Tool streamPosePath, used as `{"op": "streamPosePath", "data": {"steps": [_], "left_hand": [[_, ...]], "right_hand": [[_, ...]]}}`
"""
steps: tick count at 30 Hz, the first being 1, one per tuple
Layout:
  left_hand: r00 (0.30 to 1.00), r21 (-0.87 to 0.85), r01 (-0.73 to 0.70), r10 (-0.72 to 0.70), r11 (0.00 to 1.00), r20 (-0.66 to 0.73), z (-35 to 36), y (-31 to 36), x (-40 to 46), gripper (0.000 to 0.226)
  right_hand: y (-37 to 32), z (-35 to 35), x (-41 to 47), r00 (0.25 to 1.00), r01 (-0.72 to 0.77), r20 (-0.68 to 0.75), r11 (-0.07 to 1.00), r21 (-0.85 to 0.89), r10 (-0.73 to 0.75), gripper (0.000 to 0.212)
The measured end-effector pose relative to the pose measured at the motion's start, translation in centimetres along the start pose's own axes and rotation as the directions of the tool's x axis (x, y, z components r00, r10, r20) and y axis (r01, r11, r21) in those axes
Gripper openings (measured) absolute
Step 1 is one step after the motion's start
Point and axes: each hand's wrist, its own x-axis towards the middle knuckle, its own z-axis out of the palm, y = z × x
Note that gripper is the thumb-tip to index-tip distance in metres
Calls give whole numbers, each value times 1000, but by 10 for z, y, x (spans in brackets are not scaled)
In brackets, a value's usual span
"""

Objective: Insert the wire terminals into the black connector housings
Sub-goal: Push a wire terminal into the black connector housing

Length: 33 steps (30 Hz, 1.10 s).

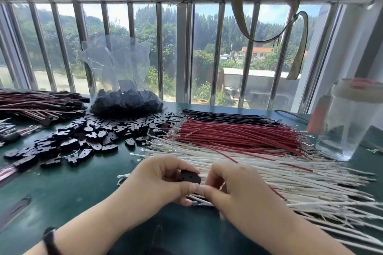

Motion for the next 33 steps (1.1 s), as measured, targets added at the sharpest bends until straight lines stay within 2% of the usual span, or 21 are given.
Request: {"op": "streamPosePath", "data": {"steps": [2,4,5,8,12,17,23,28,33], "left_hand": [[1000,-52,21,-20,998,14,-4,0,1,22],[995,-169,64,-50,984,89,-8,1,0,22],[990,-219,92,-66,971,125,-9,1,0,22],[971,-239,202,-163,950,172,-12,-1,1,25],[935,-211,325,-280,922,216,-14,1,1,15],[952,-259,283,-237,923,195,-10,0,-2,6],[951,-258,280,-231,925,205,-11,0,-3,8],[946,-259,300,-251,918,206,-11,-1,-3,8],[941,-282,320,-268,904,207,-8,1,-4,7]], "right_hand": [[1,-4,0,1000,1,-15,991,-133,-3,34],[4,-9,0,997,43,-50,946,-322,-63,43],[5,-11,-1,994,60,-64,931,-360,-89,47],[6,-12,-1,993,107,-14,929,-355,-120,53],[7,-10,0,983,177,94,945,-275,-157,35],[8,-8,0,962,274,98,910,-310,-256,32],[8,-8,-1,949,305,41,883,-356,-311,33],[9,-6,0,953,302,86,890,-341,-290,37],[12,-5,-1,946,318,44,891,-326,-322,42]]}}
